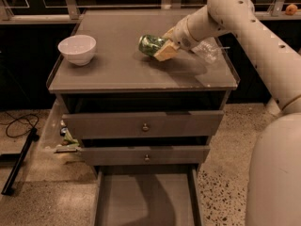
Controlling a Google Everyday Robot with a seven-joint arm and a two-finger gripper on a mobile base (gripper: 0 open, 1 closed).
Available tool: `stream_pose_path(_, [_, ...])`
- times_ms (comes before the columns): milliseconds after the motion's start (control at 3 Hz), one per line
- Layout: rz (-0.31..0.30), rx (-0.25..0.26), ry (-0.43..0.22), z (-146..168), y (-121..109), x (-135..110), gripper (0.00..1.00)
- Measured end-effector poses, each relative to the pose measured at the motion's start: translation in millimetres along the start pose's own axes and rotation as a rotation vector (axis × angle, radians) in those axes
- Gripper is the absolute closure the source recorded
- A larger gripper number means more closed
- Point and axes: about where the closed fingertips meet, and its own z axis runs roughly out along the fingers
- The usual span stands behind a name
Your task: Pick green can from bottom drawer and place on counter
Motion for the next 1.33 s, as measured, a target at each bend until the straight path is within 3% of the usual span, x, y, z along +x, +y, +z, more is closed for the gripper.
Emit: stream_pose_path(1333, [0.002, 0.000, -0.001, 1.1, 0.1, 0.0, 0.11])
